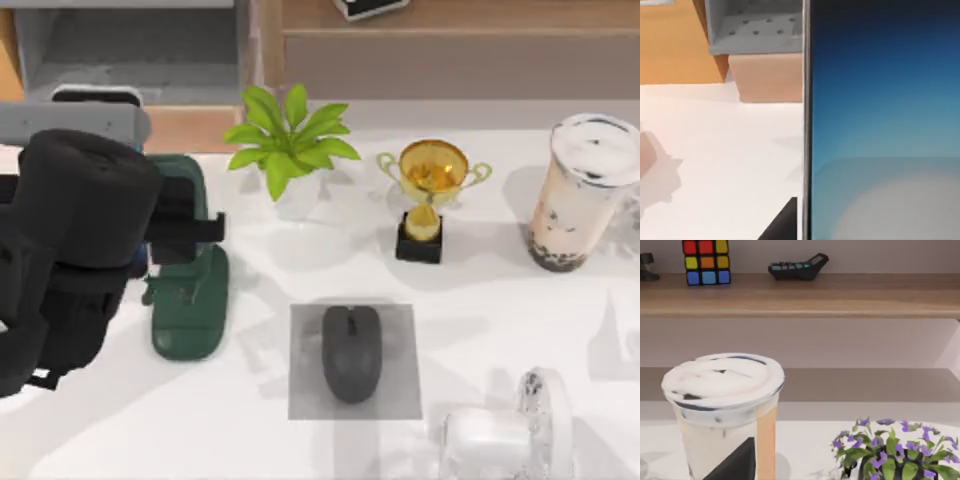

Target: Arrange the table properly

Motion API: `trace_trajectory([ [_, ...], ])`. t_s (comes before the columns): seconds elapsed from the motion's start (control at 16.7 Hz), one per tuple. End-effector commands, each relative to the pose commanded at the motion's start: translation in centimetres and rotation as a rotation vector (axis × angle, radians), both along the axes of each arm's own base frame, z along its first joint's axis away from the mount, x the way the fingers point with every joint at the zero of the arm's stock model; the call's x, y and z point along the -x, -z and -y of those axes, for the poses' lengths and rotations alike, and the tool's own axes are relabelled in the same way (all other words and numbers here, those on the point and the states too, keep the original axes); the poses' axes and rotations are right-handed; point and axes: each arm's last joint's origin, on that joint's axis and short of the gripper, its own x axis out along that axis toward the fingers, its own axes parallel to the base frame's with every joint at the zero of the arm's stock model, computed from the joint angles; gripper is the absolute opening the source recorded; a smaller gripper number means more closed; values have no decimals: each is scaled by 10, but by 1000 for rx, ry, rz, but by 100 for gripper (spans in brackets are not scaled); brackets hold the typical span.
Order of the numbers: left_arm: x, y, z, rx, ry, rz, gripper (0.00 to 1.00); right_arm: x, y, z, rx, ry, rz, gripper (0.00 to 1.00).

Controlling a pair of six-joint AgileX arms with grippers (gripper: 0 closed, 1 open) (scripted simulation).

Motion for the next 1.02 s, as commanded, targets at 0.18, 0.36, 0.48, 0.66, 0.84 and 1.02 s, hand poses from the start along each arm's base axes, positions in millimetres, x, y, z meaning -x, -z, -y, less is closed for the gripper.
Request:
trace_trajectory([
  [0.18,16,6,12,95,58,33,0,0,0,0,0,0,0,100],
  [0.36,18,8,13,104,69,31,0,0,0,0,0,0,0,100],
  [0.48,17,8,13,99,67,29,0,0,0,0,0,0,0,100],
  [0.66,23,2,13,136,97,53,0,0,0,0,0,0,0,100],
  [0.84,37,-17,11,241,187,124,0,0,0,0,0,0,0,100],
  [1.02,48,-31,10,336,273,186,0,0,0,0,0,0,0,100],
])
